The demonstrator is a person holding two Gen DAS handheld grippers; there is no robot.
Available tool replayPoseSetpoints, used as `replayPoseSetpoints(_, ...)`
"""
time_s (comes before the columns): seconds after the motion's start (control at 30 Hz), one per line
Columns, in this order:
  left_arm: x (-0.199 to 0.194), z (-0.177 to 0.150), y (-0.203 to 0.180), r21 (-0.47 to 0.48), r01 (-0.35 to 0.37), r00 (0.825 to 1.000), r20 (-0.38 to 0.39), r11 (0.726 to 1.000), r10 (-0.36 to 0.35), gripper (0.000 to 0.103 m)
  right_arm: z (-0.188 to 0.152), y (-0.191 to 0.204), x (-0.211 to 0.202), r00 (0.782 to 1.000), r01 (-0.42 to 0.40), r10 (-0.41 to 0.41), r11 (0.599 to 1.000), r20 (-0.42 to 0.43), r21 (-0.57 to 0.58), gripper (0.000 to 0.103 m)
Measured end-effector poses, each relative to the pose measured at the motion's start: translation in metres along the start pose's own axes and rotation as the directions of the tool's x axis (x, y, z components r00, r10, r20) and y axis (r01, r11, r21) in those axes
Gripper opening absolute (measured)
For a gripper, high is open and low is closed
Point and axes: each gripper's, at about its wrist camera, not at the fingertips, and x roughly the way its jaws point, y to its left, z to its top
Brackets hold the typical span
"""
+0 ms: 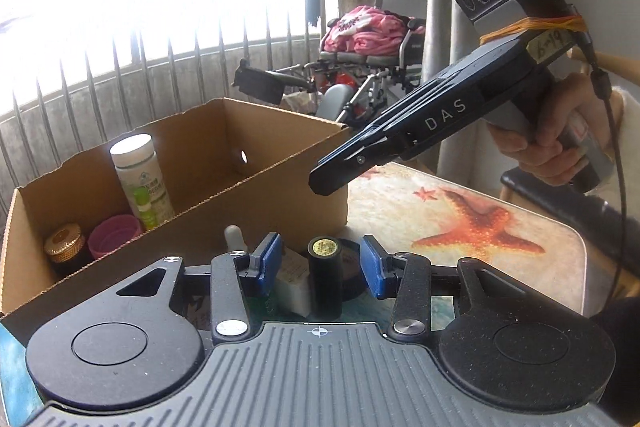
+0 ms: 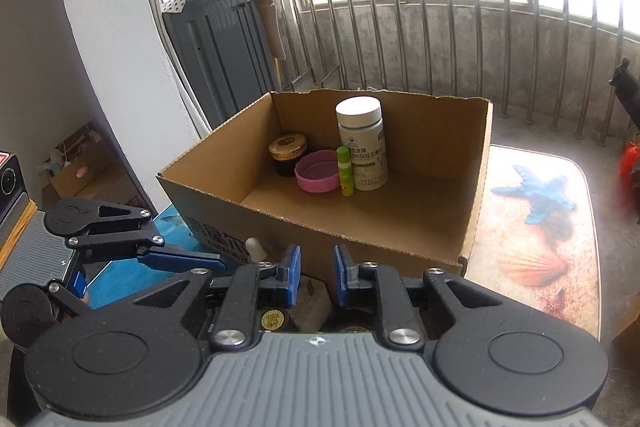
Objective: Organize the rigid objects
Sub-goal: 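Grasp the black cylinder with the gold top using the right gripper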
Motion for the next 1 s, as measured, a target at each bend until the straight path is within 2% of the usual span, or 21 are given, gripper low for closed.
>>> replayPoseSetpoints(0.17,0.019,-0.003,-0.013,0.037,-0.008,1.0,-0.028,0.999,0.009,0.043,-0.028,-0.003,-0.005,1.0,-0.021,0.021,0.999,-0.001,0.042,0.02)
replayPoseSetpoints(0.23,0.025,-0.004,-0.014,0.033,-0.024,0.999,-0.039,0.999,0.026,0.035,-0.035,-0.003,-0.004,1.0,-0.027,0.028,0.999,-0.005,0.047,0.02)
replayPoseSetpoints(0.27,0.028,-0.005,-0.014,0.025,-0.037,0.998,-0.048,0.999,0.038,0.021,-0.037,-0.003,-0.004,0.999,-0.036,0.036,0.998,-0.007,0.049,0.02)
replayPoseSetpoints(0.5,0.016,-0.013,-0.019,0.014,-0.011,0.999,-0.04,1.0,0.012,0.021,-0.044,0.006,0.002,0.995,-0.103,0.103,0.994,-0.007,0.047,0.02)
replayPoseSetpoints(0.67,0.006,-0.01,-0.019,-0.009,-0.001,0.999,-0.034,1.0,0.001,0.021,-0.044,0.02,0.001,0.995,-0.102,0.102,0.995,-0.009,0.006,0.021)
replayPoseSetpoints(0.8,-0.012,0.005,-0.02,-0.004,0.003,1.0,0.009,1.0,-0.003,0.021,-0.036,0.031,-0.016,0.995,-0.095,0.096,0.995,0.017,-0.02,0.019)
replayPoseSetpoints(0.93,-0.026,0.034,-0.008,-0.01,0.01,0.999,0.049,1.0,-0.01,0.021,-0.016,0.039,-0.036,0.993,-0.093,0.096,0.994,0.065,-0.049,0.019)
replayPoseSetpoints(1.0,-0.028,0.053,-0.003,0.037,-0.021,0.997,0.072,0.999,0.018,0.021,0.0,0.039,-0.042,0.991,-0.09,0.096,0.994,0.092,-0.063,0.019)
